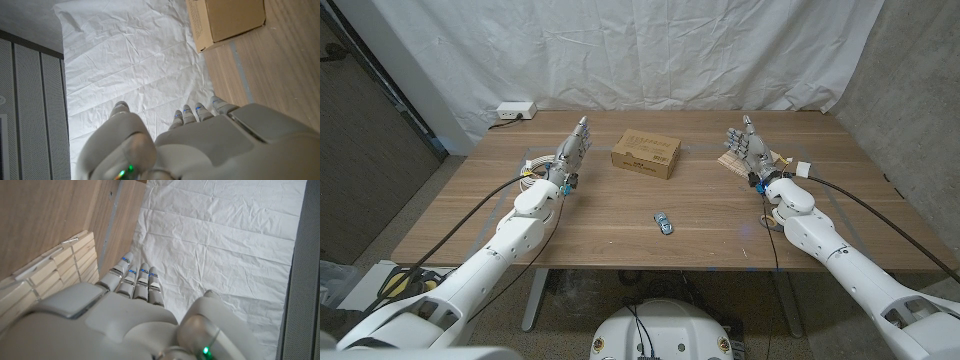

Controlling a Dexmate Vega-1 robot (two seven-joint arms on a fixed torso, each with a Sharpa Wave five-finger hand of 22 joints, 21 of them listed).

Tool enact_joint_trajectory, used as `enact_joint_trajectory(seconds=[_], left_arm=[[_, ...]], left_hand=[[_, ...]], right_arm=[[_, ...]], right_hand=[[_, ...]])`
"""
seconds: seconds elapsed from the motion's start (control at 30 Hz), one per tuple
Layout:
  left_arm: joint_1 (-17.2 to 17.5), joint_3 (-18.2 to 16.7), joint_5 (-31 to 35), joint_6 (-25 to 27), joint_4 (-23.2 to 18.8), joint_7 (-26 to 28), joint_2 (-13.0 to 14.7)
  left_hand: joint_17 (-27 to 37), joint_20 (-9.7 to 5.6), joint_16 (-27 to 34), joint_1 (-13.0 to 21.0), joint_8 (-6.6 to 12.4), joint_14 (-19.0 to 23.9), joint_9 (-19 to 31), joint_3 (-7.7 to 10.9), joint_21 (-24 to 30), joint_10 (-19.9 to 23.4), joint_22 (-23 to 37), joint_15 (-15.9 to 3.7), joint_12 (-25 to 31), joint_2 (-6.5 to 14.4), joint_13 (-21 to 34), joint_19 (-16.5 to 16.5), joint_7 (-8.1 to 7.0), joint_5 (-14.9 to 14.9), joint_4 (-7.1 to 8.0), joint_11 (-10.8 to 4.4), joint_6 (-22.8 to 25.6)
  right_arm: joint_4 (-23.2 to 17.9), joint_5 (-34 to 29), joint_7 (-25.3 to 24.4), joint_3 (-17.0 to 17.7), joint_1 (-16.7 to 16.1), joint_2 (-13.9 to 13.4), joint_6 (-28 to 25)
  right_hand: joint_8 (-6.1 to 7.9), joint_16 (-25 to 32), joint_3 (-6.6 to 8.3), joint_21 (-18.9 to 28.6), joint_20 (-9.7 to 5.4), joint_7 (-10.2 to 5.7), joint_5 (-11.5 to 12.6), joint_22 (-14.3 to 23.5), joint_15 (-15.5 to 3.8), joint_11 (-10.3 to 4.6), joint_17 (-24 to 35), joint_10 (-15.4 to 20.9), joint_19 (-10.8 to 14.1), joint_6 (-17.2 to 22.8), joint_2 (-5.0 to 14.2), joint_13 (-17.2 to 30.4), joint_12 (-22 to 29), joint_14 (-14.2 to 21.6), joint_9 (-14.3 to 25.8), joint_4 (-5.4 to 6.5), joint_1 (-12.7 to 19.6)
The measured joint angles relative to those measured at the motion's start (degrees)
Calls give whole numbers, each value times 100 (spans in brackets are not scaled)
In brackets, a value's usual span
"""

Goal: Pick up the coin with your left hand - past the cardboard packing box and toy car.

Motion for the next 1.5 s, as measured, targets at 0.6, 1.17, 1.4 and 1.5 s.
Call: enact_joint_trajectory(seconds=[0.6,1.17,1.4,1.5], left_arm=[[-24,26,267,39,-266,52,289],[30,49,792,-134,-500,252,533],[59,55,1063,-249,-627,358,621],[73,61,1188,-301,-679,431,644]], left_hand=[[-17,-31,0,506,100,66,-1,273,11,189,-1,-5,39,280,-1,-31,-105,0,-229,-3,394],[-16,-9,0,783,121,66,-2,358,-14,218,-1,-5,39,361,-1,-115,-84,-25,-381,-31,576],[-16,-11,0,920,141,66,26,389,-35,218,-1,-5,16,316,-2,-195,-137,-81,-477,-31,672],[-16,-7,-1,982,141,66,26,399,-35,217,-1,-5,-4,317,-2,-198,-183,-89,-513,-30,759]], right_arm=[[-84,52,-161,32,-3,1,-184],[-226,50,-270,51,-90,-8,-225],[-237,55,-297,54,-105,4,-235],[-243,58,-307,55,-112,8,-235]], right_hand=[[0,0,0,0,0,20,0,-1,31,48,1,49,-1,19,39,-1,0,31,-1,0,37],[-1,0,0,0,0,51,0,-2,52,49,1,49,-1,50,40,-1,0,52,-2,-1,36],[-1,0,0,-1,1,51,0,-2,52,49,1,49,-1,50,63,-2,0,52,-2,-1,59],[-1,0,0,-1,0,51,0,-2,51,48,0,49,-1,50,62,-2,0,51,-2,-1,58]])
